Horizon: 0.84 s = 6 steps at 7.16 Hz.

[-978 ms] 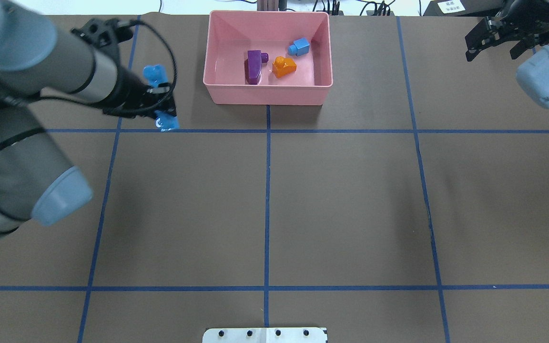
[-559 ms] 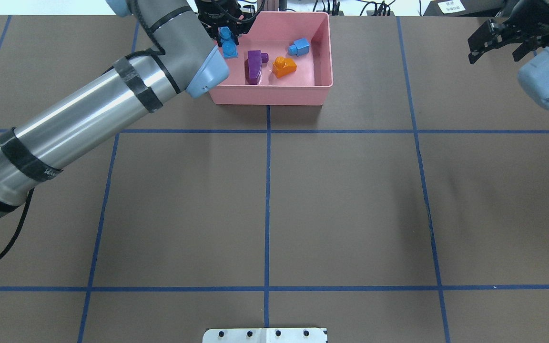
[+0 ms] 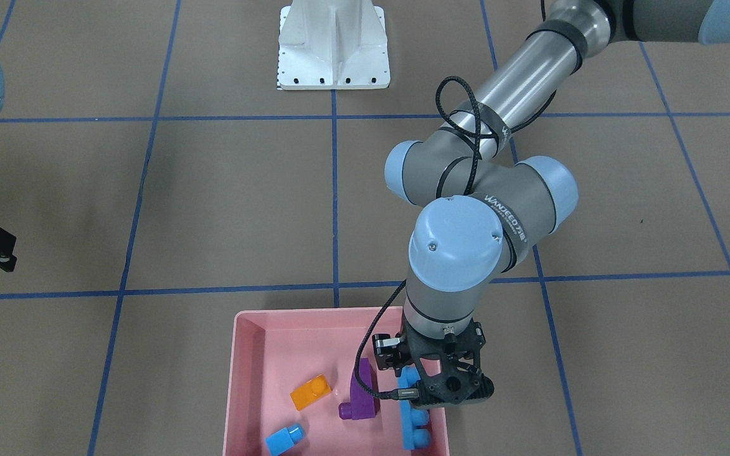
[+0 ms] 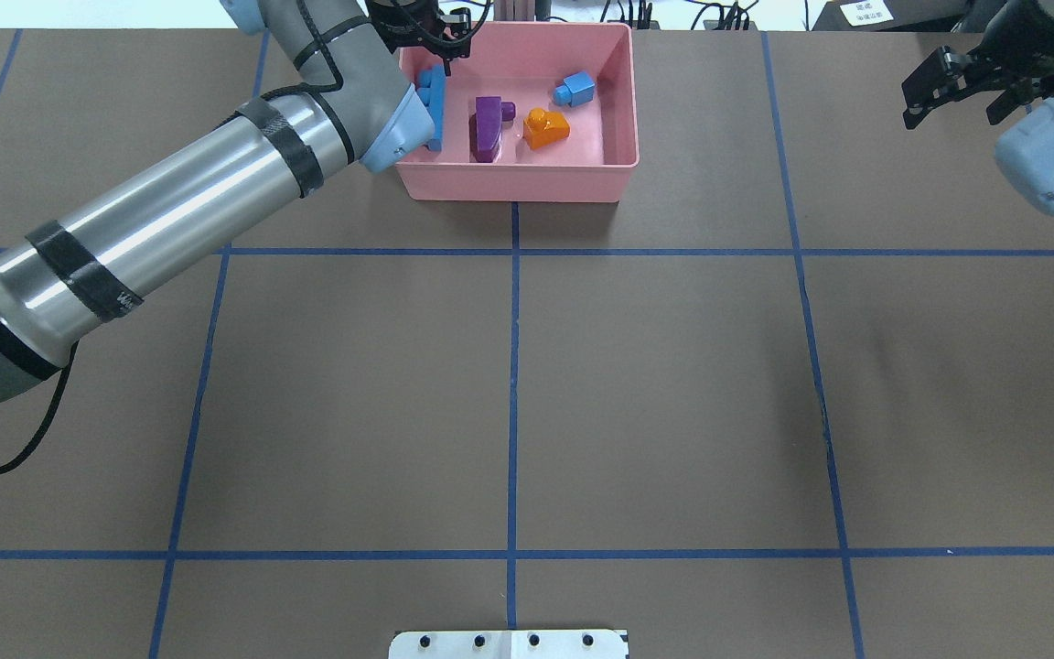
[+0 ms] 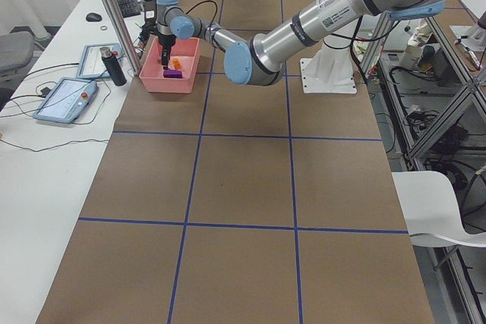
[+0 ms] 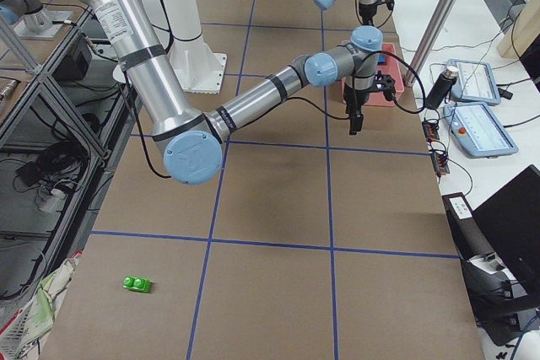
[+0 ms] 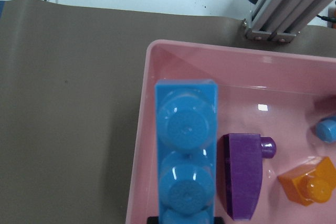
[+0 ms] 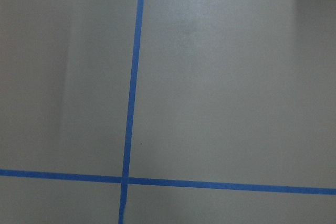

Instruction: Put all blocks into box

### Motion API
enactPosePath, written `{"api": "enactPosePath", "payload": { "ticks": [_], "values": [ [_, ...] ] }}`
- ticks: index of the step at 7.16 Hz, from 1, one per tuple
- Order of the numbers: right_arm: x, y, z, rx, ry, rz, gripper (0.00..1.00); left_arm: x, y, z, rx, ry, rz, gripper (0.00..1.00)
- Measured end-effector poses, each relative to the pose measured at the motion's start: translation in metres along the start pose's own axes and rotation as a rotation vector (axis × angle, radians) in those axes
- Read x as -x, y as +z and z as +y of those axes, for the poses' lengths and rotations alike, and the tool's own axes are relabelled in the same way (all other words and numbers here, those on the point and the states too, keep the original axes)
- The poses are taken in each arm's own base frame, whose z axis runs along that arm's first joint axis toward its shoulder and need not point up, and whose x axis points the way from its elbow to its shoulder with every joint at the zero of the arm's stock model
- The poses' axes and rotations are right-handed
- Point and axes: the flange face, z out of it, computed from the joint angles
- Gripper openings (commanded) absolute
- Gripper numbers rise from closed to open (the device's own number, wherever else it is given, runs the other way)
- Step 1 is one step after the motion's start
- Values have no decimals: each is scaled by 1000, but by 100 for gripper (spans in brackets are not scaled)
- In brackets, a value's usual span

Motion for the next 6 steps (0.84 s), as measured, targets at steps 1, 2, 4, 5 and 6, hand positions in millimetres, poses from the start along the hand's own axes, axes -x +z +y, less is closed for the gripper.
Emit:
{"api": "enactPosePath", "payload": {
  "ticks": [1, 2, 4, 5, 6],
  "values": [
    [-3, 4, -1, -2, -2, -1, 100, -2, -3, 0, 6, 21, 14, 100],
    [-8, 8, 0, -2, -5, -1, 100, -1, -11, -1, 18, 64, 35, 100],
    [-36, 15, 19, 7, -20, 8, 100, 22, -25, -9, 75, 154, 34, 100],
    [-61, 17, 43, 14, -35, 16, 100, 40, -33, -9, 112, 235, 0, 100],
    [-88, 16, 76, 22, -37, 23, 100, 69, -41, -10, 144, 332, -34, 100]
  ]
}}
